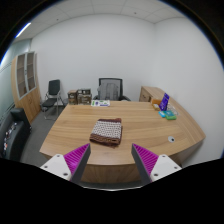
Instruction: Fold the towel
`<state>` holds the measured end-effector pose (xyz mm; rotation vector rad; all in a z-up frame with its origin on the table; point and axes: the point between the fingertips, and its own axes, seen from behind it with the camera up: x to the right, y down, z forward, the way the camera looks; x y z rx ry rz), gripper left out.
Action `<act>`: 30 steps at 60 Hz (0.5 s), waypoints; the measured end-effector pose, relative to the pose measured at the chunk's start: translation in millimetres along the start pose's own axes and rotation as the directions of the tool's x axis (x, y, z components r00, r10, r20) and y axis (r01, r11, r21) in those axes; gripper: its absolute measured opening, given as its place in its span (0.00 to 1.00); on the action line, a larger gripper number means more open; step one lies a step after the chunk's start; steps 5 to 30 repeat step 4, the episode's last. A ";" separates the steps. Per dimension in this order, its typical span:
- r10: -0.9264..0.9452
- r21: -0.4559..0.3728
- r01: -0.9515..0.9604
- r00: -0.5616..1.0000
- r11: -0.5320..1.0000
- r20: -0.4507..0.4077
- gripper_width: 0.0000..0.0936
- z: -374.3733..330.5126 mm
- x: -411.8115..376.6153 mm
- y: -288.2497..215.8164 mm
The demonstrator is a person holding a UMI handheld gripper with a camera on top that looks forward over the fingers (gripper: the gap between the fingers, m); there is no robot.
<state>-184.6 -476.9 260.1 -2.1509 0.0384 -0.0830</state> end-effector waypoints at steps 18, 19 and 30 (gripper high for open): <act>-0.002 0.003 0.002 1.000 1.000 0.006 0.92 -5.9 -3.4 -0.5; -0.002 0.003 0.002 1.000 1.000 0.006 0.92 -5.9 -3.4 -0.5; -0.002 0.003 0.002 1.000 1.000 0.006 0.92 -5.9 -3.4 -0.5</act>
